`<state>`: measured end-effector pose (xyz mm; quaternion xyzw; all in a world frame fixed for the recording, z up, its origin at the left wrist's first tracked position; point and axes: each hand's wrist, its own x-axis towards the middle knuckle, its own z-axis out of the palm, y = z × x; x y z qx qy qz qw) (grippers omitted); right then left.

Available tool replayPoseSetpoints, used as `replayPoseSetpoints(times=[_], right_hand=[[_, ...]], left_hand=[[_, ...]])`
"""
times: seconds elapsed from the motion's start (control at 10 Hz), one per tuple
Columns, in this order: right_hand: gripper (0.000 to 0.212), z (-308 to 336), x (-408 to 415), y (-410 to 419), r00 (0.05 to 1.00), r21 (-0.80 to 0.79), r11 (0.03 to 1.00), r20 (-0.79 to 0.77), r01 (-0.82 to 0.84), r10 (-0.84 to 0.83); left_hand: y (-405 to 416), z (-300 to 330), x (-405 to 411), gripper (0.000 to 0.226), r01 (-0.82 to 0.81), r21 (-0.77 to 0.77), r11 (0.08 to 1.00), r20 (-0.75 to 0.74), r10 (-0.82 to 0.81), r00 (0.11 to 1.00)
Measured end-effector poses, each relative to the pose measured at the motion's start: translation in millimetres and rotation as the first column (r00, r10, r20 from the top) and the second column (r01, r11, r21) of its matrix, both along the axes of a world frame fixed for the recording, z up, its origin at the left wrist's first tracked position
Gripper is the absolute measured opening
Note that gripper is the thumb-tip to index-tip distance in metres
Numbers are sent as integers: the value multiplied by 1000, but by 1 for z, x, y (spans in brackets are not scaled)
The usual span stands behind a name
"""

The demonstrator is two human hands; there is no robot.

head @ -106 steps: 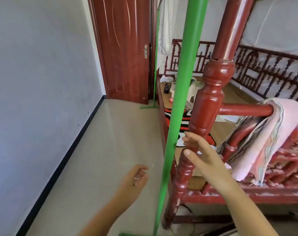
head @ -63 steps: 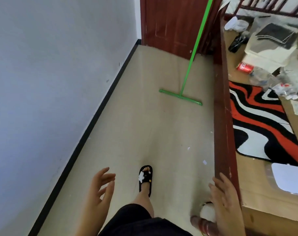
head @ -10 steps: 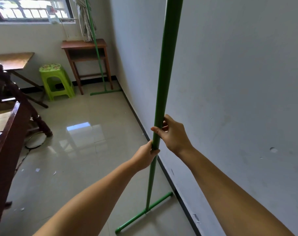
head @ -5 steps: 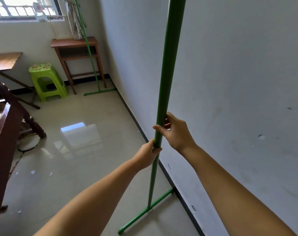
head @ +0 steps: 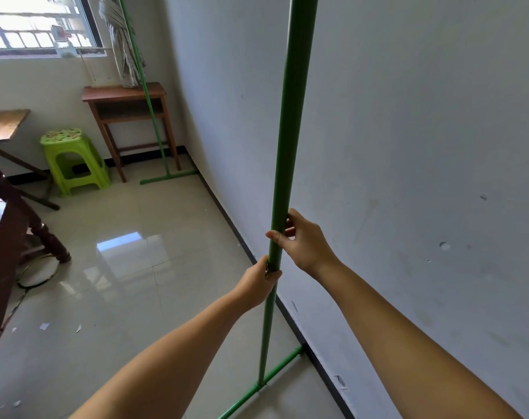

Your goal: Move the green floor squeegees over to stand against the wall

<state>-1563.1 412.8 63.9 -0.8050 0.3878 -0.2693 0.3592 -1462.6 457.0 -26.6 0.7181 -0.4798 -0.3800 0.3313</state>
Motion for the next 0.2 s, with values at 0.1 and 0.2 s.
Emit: replayPoseSetpoints(times=[0.1,0.2], right_hand=[[54,6,-4,2,998,46,998,-50,-31,33],[67,29,-29,3,998,24,1000,55,10,-11]], left_hand=[[0,11,0,33,10,17,1000,-8,-10,1000],[12,12,3,43,28,-52,998,-21,-30,999]])
